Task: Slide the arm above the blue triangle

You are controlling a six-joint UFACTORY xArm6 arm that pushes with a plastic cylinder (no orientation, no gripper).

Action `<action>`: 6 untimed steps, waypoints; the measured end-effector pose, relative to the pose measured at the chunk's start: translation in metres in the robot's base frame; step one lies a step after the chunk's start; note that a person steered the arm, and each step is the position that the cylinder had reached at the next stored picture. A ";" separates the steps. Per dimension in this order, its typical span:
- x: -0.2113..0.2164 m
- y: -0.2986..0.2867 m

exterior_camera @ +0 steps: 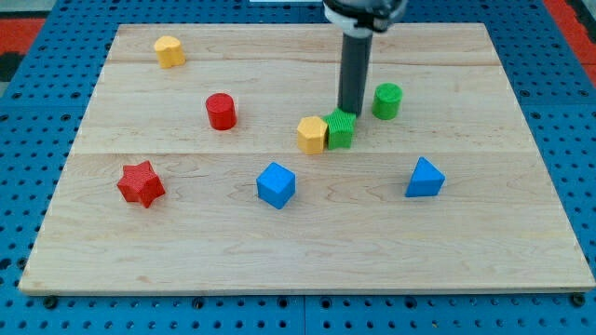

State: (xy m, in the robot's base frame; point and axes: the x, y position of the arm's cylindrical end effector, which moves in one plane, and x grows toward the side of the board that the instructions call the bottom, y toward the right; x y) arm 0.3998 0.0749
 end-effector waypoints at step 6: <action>0.018 0.060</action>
